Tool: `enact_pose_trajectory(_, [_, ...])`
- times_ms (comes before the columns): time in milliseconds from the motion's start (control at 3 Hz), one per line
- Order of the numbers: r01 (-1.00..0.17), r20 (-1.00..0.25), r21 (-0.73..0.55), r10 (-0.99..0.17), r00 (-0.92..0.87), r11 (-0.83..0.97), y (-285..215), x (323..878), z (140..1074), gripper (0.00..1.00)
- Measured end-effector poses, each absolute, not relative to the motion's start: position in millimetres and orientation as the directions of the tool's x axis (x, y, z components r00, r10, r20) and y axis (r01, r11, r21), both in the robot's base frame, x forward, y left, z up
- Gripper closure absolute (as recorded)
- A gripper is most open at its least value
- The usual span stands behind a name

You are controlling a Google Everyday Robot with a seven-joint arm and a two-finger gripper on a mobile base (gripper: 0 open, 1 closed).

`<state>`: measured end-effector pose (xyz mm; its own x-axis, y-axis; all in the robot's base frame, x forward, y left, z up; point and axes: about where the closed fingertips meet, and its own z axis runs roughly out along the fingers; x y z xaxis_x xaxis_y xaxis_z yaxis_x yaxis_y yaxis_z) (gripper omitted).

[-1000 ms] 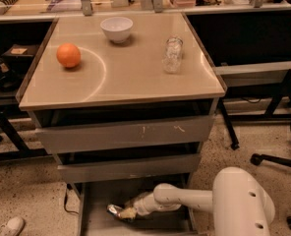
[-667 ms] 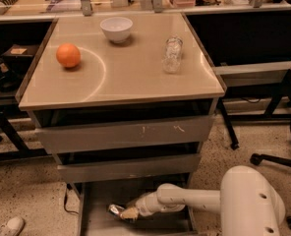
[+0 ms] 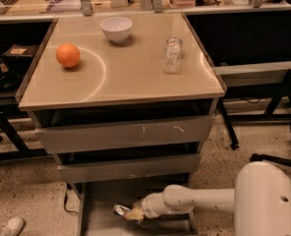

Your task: Pick redbull can from bottom drawer and place on counter

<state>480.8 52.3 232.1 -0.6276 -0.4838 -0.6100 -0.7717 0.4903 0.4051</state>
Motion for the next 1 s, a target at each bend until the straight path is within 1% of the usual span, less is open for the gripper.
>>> enact_pose_trajectory(333, [-0.777,-0.62,0.359,-0.489,-0.613,0.518,35.5,470.2,269.2,1.0])
enact_pose_trajectory(1000, [-0.776,-0.62,0.359,-0.489,-0.614,0.518,33.9,465.0,282.7,1.0])
